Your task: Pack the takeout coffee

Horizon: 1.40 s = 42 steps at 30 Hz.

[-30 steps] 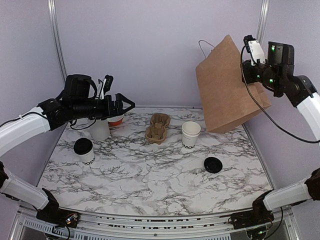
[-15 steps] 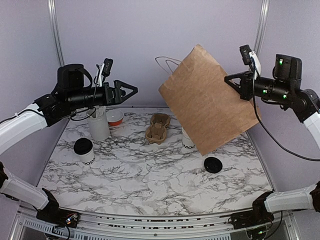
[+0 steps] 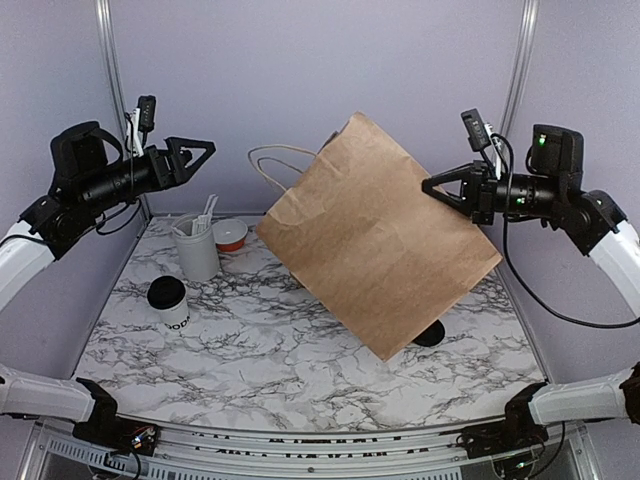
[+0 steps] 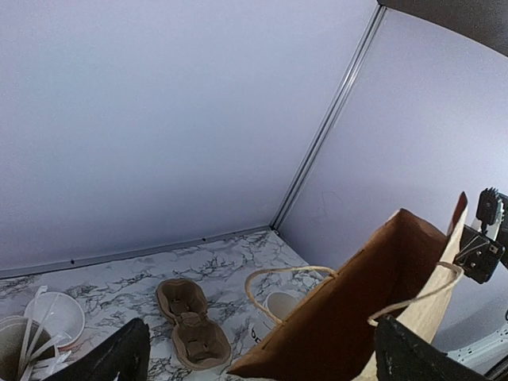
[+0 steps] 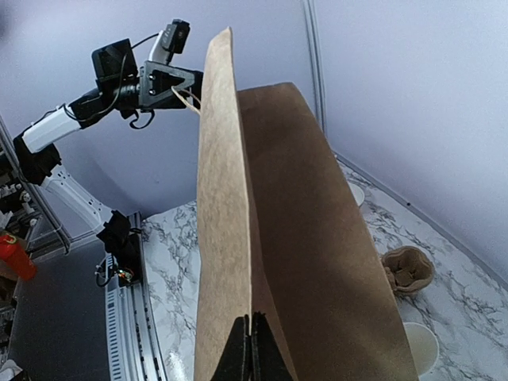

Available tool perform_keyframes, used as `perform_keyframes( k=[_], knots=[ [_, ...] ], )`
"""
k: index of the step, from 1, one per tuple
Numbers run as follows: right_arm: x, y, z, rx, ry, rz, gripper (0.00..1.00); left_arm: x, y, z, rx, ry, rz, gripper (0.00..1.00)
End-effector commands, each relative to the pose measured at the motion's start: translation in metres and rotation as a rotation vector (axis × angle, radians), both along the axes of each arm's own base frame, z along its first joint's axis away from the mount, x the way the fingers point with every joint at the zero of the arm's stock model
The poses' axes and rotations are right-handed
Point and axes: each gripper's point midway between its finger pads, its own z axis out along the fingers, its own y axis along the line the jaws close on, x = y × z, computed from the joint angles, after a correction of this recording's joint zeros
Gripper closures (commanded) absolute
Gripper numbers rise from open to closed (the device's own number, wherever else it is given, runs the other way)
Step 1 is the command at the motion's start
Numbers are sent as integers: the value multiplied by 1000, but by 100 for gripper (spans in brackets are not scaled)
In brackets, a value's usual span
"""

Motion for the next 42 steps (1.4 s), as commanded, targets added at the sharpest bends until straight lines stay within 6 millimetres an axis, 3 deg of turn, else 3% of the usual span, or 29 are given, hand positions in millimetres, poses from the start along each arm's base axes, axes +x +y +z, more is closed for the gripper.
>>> perform_keyframes(
  k=[1,5,10,19,33,38,40,42],
  knots=[
    [-27,11,17,70,-22,164,100,-3,-4,-1,31,-20,-100,1],
    [-40,15,19,89,-8,242,100,-9,-15,-8,59,-11,-227,3],
    [-42,16,18,89,8,261,100,-34,-33,-12,67,-16,-439,6],
    [-48,18,16,92,24,295,100,-46,-47,-19,57,6,-596,19],
    [-47,19,12,83,34,295,100,-51,-57,-22,46,21,-655,61],
    [-42,20,8,78,42,280,99,-55,-58,-26,41,37,-659,86],
    [-37,21,4,72,51,261,97,-58,-57,-25,35,44,-656,97],
    [-30,21,0,64,59,231,88,-59,-54,-24,28,53,-634,100]
  ],
)
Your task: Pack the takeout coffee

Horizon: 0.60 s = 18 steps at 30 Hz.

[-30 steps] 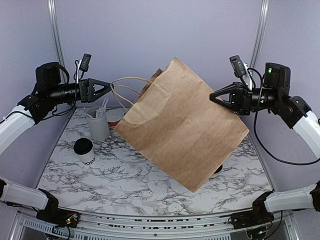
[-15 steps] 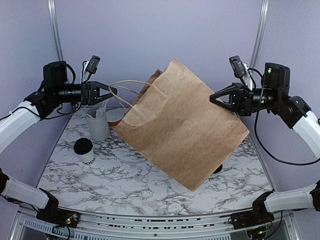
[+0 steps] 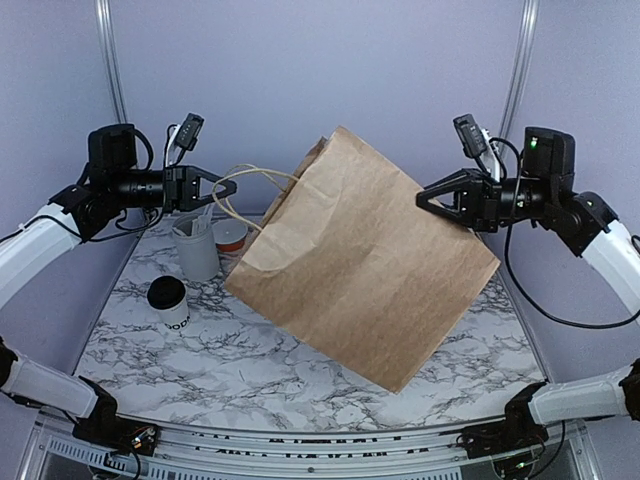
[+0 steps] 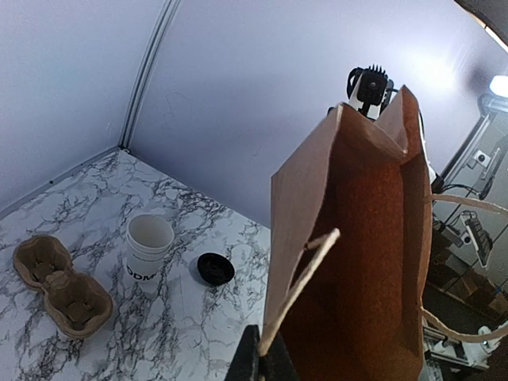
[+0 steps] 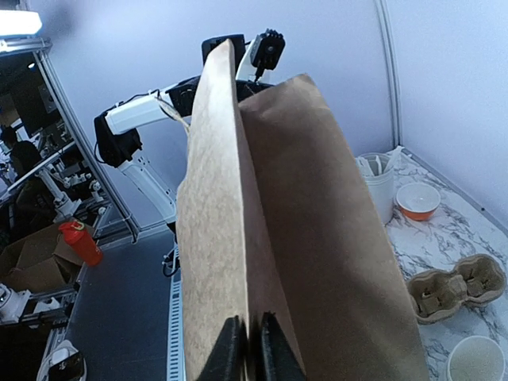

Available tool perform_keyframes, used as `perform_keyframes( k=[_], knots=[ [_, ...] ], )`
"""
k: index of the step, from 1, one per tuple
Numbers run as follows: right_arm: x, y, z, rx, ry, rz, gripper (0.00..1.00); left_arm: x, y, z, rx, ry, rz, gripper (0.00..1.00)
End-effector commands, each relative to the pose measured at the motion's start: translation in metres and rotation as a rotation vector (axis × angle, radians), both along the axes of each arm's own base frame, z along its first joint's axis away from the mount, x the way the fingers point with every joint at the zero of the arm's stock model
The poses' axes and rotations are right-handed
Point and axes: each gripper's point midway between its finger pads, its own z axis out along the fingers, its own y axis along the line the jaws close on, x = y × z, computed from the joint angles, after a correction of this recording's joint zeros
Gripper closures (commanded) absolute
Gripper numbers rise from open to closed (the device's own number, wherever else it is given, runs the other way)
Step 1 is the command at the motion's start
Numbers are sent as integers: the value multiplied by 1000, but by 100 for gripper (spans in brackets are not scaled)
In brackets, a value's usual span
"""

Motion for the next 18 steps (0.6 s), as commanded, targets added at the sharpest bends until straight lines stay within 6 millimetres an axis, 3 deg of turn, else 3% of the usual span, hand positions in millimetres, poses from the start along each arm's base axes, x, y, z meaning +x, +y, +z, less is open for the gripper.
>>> perform_keyframes(
  k=[1,5,8,13,18],
  knots=[
    [14,3,-3,-10,-9,-56,79,-11,6,13,-27,-19,29,100],
    [41,2,-17,-42,18,-179,52,-7,18,23,-49,27,145,100],
    [62,1,-29,-58,54,-268,40,-4,26,23,-53,94,231,100],
    [86,2,-38,-59,90,-346,29,-3,37,12,-81,233,329,100],
    [100,1,-35,-54,81,-402,24,-15,34,24,-123,240,369,100]
  ],
)
